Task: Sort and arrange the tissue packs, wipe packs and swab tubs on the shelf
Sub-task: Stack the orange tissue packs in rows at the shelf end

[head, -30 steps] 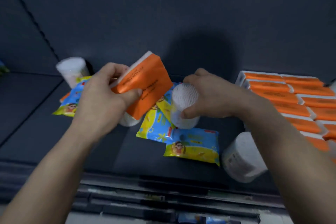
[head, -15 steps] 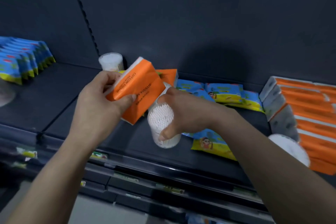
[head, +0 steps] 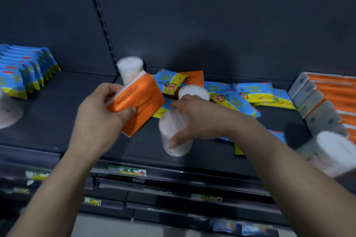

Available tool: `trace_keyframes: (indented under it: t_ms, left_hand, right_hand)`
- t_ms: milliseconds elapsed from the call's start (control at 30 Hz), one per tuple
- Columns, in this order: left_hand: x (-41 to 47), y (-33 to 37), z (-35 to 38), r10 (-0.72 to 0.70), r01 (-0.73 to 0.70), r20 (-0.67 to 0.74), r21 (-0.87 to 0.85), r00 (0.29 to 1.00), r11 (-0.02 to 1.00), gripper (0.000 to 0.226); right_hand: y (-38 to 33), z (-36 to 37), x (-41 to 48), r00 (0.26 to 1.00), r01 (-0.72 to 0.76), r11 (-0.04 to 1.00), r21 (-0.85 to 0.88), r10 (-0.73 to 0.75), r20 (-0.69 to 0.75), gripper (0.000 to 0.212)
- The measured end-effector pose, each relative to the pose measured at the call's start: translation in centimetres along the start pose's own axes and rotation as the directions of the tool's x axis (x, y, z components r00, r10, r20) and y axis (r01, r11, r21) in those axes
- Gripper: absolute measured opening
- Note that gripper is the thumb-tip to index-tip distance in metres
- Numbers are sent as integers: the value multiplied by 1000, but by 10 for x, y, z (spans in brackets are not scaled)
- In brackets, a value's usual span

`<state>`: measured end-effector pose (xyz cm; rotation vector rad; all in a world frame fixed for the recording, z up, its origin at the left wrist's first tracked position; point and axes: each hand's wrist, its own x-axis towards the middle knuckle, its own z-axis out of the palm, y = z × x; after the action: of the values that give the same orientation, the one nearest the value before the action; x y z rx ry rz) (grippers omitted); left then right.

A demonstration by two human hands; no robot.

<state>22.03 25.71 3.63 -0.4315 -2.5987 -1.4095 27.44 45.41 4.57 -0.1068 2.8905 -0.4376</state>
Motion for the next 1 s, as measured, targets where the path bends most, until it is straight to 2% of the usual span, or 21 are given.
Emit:
trace_keyframes:
  t_ms: [33,100,200,467,567,733,867,1000]
  left_hand:
    - [3,1,-1,10,-10,-2,-13,1000,1000,32]
    - [10,7,0,38,-38,-4,-40,999,998,32]
    - [18,25,9,109,-109,7,-74,994,991,34]
    - [28,91,73,289,-263,156,-164,945,951,34]
    - [29,107,102,317,-288,218,-153,923,945,34]
    - [35,125,146,322,-306,300,-98,898,947,34]
    - [38,131,173,264,-277,316,-5,911,961,33]
    - [38,128,187,158,-185,320,54,934,981,34]
  right_hand:
    - [-1,-3,0,999,-12,1000,20,12,-36,84]
    - [3,-12,-3,986,-29,998,64,39,-160,62]
    - [24,-27,-11,943,-117,993,21,118,-313,40]
    - [119,-58,-54,853,-415,910,-19,382,-355,35]
    - [148,-64,-68,844,-452,892,-7,425,-328,37]
    - [196,-72,-73,870,-461,885,-64,436,-228,43]
    - [230,-78,-57,908,-416,900,-133,403,-117,50]
    - [250,-70,-27,939,-338,928,-159,343,6,58]
